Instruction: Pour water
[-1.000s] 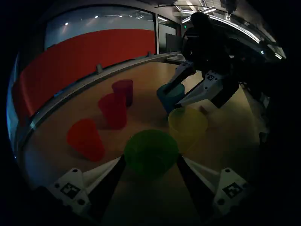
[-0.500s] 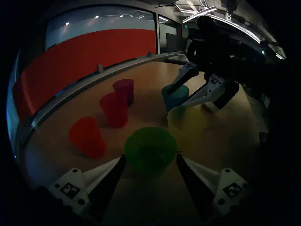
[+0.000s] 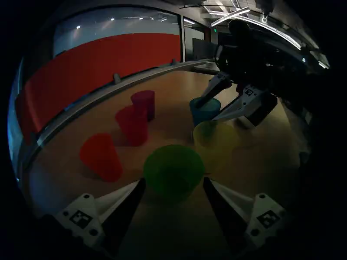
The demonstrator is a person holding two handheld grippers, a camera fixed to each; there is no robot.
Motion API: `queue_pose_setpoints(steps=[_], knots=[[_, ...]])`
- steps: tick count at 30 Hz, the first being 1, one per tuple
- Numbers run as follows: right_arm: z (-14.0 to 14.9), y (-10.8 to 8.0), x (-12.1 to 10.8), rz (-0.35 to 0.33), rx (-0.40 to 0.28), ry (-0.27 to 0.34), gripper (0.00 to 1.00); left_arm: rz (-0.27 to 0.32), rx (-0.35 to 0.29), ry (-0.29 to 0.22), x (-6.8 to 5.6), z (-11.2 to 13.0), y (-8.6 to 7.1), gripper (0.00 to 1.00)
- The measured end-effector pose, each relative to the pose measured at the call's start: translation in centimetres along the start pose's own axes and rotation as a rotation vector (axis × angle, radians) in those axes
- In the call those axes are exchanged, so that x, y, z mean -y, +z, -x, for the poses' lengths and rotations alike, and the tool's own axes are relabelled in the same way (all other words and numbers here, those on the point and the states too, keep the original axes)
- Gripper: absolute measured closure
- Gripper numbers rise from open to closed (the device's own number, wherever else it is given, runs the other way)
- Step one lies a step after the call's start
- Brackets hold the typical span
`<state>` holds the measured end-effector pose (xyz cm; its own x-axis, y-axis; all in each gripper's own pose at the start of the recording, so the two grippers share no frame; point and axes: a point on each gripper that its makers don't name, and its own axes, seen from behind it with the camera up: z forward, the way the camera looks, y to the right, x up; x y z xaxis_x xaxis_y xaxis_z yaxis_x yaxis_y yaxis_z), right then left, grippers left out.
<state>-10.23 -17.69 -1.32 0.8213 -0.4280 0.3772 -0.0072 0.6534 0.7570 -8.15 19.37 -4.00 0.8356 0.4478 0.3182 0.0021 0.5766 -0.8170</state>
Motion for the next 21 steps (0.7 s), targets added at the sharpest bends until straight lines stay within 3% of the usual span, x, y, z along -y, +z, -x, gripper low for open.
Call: queue_pose_setpoints(steps=[7, 21], knots=[[0.2, -0.1, 0.0, 0.005, 0.007, 0.007, 0.00, 0.005, 0.000, 0.003, -0.2, 0.0, -0.1, 0.01], [1.2, -1.4, -0.1, 0.027, 0.024, 0.003, 0.00, -0.022, 0.005, -0.009, 0.4, 0.8, -1.2, 0.01]])
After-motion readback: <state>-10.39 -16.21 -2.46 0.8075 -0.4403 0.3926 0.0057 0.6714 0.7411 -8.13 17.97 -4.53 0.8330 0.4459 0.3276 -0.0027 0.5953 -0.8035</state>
